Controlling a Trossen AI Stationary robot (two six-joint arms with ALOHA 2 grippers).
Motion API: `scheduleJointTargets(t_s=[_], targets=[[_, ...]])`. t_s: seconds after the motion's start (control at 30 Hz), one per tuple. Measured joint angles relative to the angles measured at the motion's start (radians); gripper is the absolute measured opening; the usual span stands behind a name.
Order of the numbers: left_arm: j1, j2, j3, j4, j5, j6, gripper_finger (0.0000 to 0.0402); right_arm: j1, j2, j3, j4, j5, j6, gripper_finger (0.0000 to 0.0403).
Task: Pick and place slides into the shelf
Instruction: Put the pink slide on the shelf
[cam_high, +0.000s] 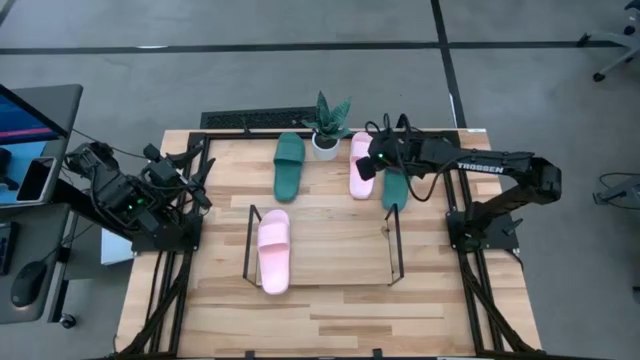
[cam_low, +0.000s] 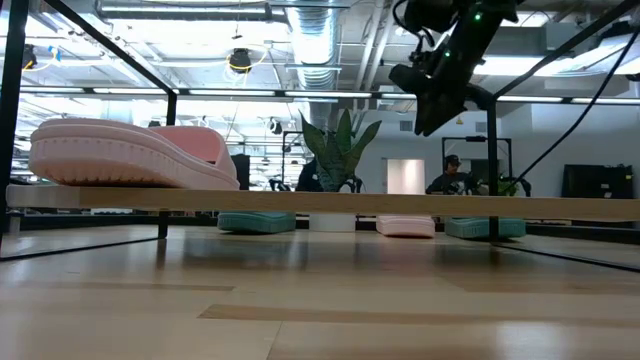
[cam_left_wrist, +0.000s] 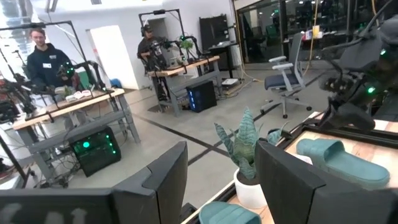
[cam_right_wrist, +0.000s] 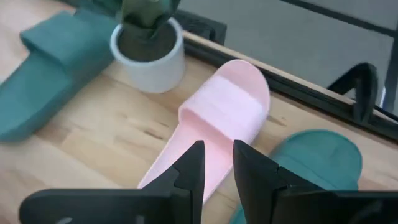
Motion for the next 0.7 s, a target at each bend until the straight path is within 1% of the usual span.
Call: scheduleJointTargets(t_s=[0.13, 0.3, 0.43, 0.57, 0.7], targets=[[0.001, -0.008, 0.0, -0.001, 0.0, -0.002, 0.0176, -0.01, 0.001, 0.0, 0.024, -0.08, -0.07, 0.0082], [0.0, -0.011, 0.0, -0.001, -0.001, -0.006, 0.0176, -0.026, 0.001, 0.0, 0.023, -0.116, -0.13, 0.0101], [0.0, -0.011, 0.0, -0.001, -0.002, -0.006, 0.0176, -0.03, 0.001, 0.0, 0.017, -0.14, -0.215, 0.0123], [0.0, -0.011, 0.0, -0.001, -0.009, -0.007, 0.0176, -0.029, 0.001, 0.0, -0.018, -0.175, -0.369, 0.0142], [0.0, -0.011, 0.0, -0.001, -0.01, -0.007, 0.0176, -0.032, 0.001, 0.0, -0.076, -0.195, -0.512, 0.0148]])
